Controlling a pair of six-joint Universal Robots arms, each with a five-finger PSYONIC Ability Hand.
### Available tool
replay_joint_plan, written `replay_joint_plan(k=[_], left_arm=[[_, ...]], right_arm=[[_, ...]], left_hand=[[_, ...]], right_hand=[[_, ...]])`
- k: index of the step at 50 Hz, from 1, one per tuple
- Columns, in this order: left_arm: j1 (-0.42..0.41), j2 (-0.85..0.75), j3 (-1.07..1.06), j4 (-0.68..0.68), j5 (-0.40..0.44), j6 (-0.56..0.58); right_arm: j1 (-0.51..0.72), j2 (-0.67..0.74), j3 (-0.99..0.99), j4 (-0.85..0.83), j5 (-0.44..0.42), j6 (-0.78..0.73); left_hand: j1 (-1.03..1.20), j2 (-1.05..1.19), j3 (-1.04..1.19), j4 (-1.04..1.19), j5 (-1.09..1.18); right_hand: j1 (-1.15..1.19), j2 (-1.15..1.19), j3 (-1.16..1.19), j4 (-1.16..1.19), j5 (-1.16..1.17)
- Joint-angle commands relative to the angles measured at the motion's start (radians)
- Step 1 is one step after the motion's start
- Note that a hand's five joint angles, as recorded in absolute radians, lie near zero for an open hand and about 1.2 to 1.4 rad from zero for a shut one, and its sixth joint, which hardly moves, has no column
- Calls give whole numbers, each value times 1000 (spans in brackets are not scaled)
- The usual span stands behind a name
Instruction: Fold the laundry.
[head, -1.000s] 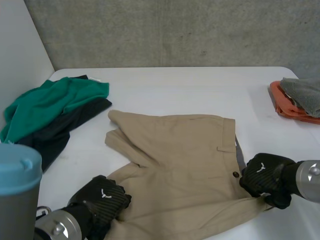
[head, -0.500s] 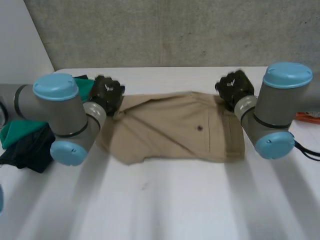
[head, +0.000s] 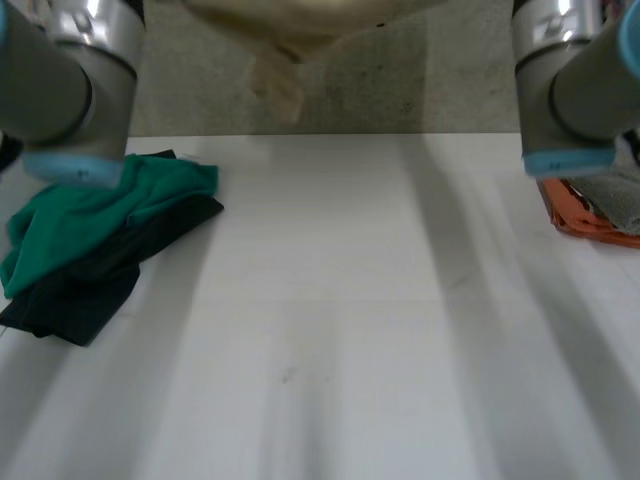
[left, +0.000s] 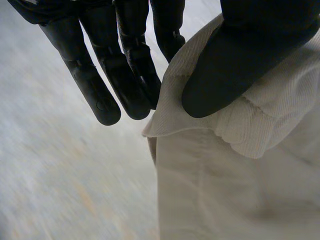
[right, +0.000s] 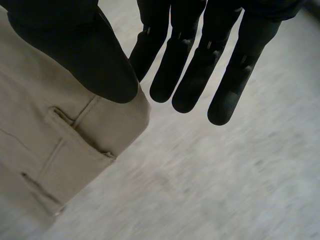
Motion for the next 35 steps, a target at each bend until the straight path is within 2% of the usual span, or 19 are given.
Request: replay_joint_plan(k=[1,10,17,21,25,26,28,29,30,33,35], left_arm=[[6,-66,-226,6,47,10],[1,-184,-455,4,50,27],[-13,-106,-613,-71,61,76],[-16,11,-702,-175,70,113],[-24,156,-808,-343,85,162],[-27,214,-852,-420,96,192],[-25,270,-893,-500,110,223],[-25,298,-913,-540,117,240],[-21,342,-945,-624,134,278],[-11,406,-993,-756,171,341],[-11,419,-1006,-816,188,372]], right_arm=[[2,82,145,78,-26,-11],[6,202,340,123,-43,-92],[-7,159,467,304,-53,-153],[-10,58,550,433,-74,-173],[-36,-91,642,587,-85,-245],[-47,-152,690,670,-85,-295],[-60,-213,737,763,-86,-351],[-73,-277,789,863,-94,-413],[-79,-307,819,909,-100,-447],[-100,-402,921,1047,-149,-574],[-111,-439,961,1062,-190,-627]], left_hand=[[272,196,202,195,217],[272,196,202,195,217],[272,196,202,195,217],[272,196,202,195,217],[272,196,202,195,217],[272,196,202,195,217],[272,196,202,195,217],[272,196,202,195,217],[272,196,202,195,217],[272,196,202,195,217],[272,196,202,195,217]], right_hand=[[311,226,208,201,185],[311,226,208,201,185],[311,226,208,201,185],[311,226,208,201,185],[311,226,208,201,185],[311,226,208,201,185],[311,226,208,201,185],[311,226,208,201,185],[311,226,208,201,185],[311,226,208,201,185],[311,226,208,201,185]])
